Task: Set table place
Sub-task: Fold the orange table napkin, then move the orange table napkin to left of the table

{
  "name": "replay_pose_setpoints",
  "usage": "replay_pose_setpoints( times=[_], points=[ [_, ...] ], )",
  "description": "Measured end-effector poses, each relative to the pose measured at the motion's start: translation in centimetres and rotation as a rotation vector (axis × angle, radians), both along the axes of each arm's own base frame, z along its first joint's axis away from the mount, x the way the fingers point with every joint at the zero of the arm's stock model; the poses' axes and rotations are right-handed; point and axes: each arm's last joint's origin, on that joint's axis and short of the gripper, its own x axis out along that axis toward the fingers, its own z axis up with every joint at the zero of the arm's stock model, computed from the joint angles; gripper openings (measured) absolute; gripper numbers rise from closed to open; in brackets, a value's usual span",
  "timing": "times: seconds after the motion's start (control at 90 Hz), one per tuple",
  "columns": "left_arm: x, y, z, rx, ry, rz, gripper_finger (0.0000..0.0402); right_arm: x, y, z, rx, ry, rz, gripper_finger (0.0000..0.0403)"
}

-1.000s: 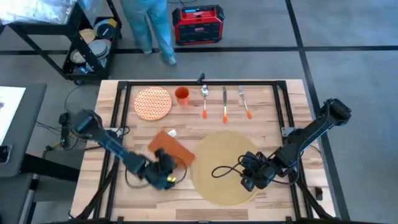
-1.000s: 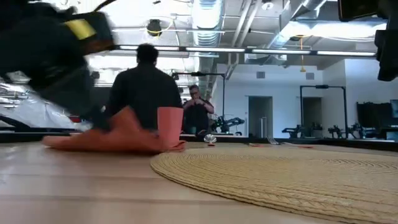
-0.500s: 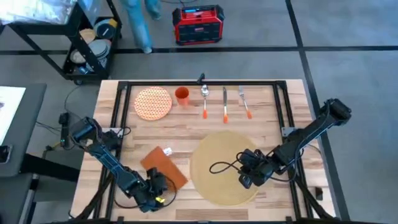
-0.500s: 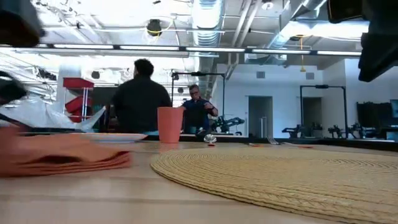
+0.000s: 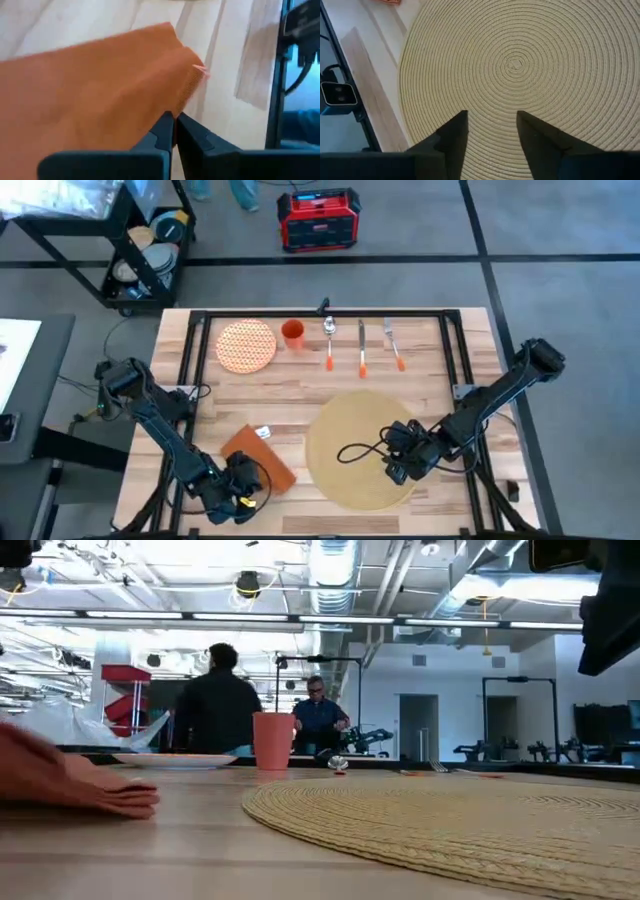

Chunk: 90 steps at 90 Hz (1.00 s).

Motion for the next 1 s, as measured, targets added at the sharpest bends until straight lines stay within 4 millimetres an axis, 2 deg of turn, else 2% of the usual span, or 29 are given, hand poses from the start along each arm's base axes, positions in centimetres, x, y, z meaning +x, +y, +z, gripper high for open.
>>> replay_pose_setpoints(
  times=[0.222,0.556,0.789,1.0],
  points=[
    [0.2,-1.3,0.6,-0.126,-0.046,-0.06,0.0,0.0,-0.1,0.0,-0.02,-0.007,0.001,0.023],
    [-0.2,-1.7,0.7,-0.133,-0.045,-0.105,0.0004,-0.2,-0.3,-0.1,-0.044,0.018,0.004,0.0235],
    [-0.3,-2.0,0.8,-0.139,-0.026,-0.196,0.0056,-0.2,-0.3,-0.2,-0.051,0.026,0.003,0.0235],
    [-0.6,-1.8,0.5,-0.137,0.035,-0.198,0.0104,-0.2,-0.3,-0.2,-0.051,0.026,0.003,0.0235]
  ],
)
